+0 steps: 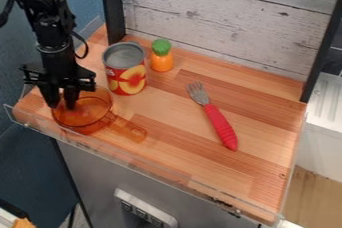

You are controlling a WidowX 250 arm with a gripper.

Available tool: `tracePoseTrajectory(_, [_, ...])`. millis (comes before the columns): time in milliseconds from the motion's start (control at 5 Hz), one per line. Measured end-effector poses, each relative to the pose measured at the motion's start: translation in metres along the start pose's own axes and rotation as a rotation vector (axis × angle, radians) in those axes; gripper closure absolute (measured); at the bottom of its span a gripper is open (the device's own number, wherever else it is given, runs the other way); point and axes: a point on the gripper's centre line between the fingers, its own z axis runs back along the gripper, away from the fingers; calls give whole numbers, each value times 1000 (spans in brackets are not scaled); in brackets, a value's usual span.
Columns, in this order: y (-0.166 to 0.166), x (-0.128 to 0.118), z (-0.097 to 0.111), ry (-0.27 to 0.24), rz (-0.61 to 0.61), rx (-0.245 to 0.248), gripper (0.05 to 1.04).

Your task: Moved the pot to the upper right of the table next to the red fork

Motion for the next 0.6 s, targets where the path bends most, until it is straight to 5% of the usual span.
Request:
tracePoseTrajectory(200, [-2, -4, 1, -8, -26, -7, 930])
tracePoseTrajectory(600, [-6, -15, 12, -30, -96, -84, 999])
